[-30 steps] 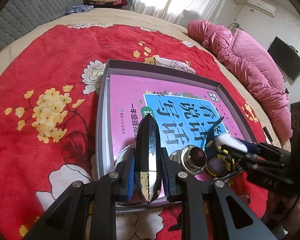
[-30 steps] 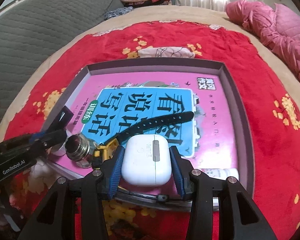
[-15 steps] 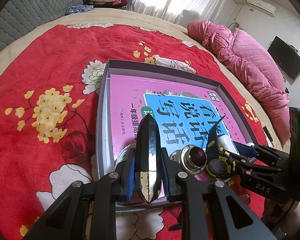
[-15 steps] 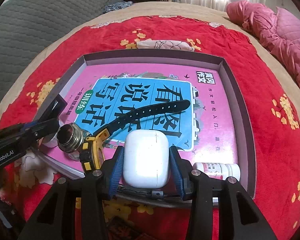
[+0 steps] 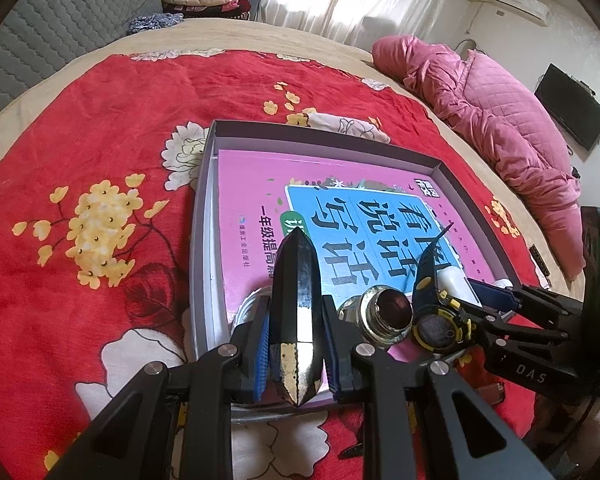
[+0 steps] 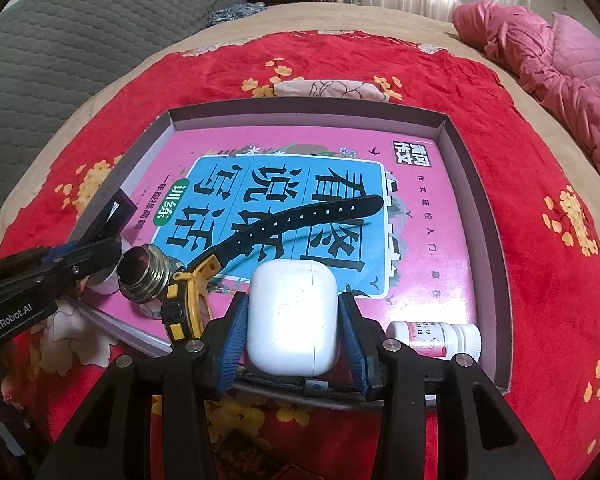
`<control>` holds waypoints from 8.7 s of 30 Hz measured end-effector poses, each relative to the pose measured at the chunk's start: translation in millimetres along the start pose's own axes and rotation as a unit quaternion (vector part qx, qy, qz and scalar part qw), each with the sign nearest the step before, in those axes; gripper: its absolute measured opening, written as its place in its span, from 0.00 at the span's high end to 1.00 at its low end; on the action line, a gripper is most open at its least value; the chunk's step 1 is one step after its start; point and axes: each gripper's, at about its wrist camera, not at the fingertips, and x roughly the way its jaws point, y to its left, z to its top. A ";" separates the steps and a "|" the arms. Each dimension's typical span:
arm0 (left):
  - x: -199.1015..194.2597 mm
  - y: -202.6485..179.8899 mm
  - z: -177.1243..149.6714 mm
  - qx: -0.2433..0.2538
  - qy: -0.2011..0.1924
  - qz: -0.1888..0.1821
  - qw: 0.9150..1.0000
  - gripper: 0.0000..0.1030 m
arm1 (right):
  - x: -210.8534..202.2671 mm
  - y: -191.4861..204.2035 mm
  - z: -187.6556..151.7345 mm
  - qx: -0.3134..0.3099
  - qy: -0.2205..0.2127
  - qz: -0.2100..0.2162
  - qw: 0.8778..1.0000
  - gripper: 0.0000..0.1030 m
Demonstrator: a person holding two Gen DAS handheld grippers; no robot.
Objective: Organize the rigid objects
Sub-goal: 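Lower the earbuds case into the box with the right tool while the left tool lowers the marker, then open both tools to release the earbuds case and the marker into the box, then reach the right tool to the red lighter while the left tool reaches the small black clip, then close the right tool on the red lighter while the left tool grasps the black clip, then lower the lighter into the box with the right tool while the left tool drops the clip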
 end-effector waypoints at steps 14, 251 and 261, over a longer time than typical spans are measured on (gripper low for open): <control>-0.2 -0.4 -0.1 0.000 0.000 0.001 1.000 0.78 | -3.4 -0.2 0.3 0.005 -0.002 0.001 1.000 0.55; -17.8 -28.3 -15.4 0.031 -0.059 0.028 0.997 0.59 | -20.8 -5.1 -5.1 0.005 -0.069 0.035 0.997 0.77; -15.6 -24.2 -15.2 0.016 -0.052 0.018 0.998 0.58 | -20.7 -8.1 -4.8 0.013 -0.068 0.049 0.996 0.75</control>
